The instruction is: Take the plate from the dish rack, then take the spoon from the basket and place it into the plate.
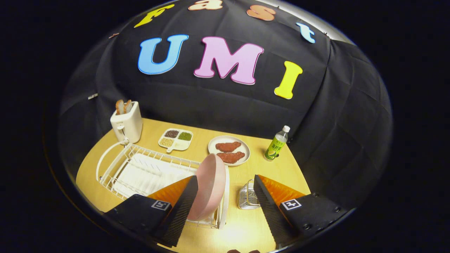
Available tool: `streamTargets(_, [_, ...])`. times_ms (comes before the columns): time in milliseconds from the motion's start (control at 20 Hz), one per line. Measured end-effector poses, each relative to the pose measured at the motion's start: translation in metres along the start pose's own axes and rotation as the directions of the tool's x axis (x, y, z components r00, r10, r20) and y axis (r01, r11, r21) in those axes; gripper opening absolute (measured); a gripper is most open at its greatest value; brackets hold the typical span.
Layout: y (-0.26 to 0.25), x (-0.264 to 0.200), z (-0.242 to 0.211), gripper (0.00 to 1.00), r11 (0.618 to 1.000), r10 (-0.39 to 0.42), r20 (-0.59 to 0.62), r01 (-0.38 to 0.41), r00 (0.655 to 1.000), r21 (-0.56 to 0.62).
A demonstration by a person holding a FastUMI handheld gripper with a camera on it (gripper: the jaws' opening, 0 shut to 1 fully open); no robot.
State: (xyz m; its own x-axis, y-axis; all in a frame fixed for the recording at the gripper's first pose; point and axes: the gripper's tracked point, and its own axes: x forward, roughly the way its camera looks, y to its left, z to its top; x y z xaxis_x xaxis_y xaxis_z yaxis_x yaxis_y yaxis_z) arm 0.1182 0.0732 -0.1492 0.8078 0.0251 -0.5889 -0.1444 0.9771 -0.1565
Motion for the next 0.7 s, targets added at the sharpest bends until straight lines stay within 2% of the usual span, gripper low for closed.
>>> streamTargets(300, [-0.004,0.038,-0.031,0.95,0.997,-0.066,-0.130,0.069,0.989,0.022])
streamTargets(500, [0.011,0.050,-0.042,0.63,0.988,-0.024,-0.214,0.055,0.977,0.143])
streamTargets(550, [0.015,0.053,-0.045,0.50,0.983,-0.012,-0.235,0.055,0.972,0.176])
streamTargets(650, [0.021,0.054,-0.050,0.32,0.977,-0.002,-0.269,0.058,0.963,0.203])
streamTargets(700, [0.020,0.057,-0.048,0.31,0.978,-0.008,-0.267,0.064,0.964,0.200])
